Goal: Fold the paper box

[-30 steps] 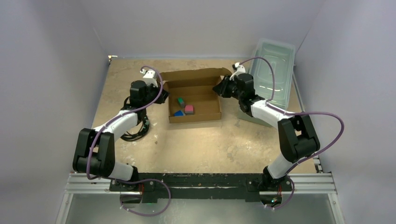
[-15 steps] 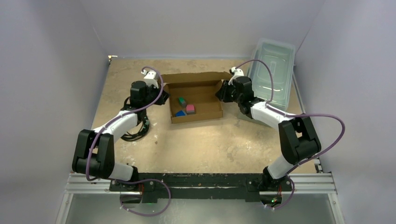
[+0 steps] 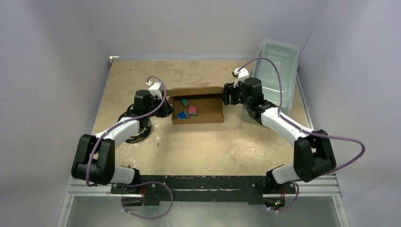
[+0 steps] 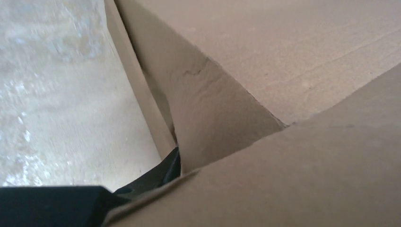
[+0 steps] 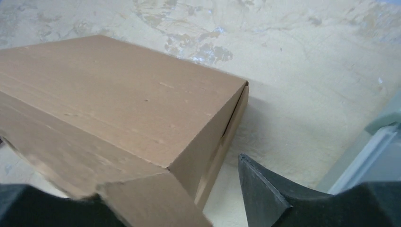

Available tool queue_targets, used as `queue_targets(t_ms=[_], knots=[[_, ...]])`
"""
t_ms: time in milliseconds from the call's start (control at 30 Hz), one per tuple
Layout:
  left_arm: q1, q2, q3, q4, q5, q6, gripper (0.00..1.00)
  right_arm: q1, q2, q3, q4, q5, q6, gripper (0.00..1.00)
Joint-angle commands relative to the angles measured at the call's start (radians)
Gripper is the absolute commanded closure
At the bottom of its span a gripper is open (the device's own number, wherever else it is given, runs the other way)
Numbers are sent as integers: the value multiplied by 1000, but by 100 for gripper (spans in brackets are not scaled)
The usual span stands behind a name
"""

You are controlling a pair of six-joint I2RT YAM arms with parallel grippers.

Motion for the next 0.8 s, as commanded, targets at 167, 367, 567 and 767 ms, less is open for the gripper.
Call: queue_targets(t_ms=[167,367,567,767], knots=[[-4,-98,-28,-72,2,-31,67,-21,-144,-23,-83,-98,-196,31],[-2,-232,-56,-130,-15,-55,48,-61,-203,8,-225,-237,-371,26],[1,-460,-89,-321,-56,-118,38,-125,-306,18,-340,-421,-512,25],[1,-710,-12,-524,-74,-149,34,-131,-379,4,-462,-632,-690,17]])
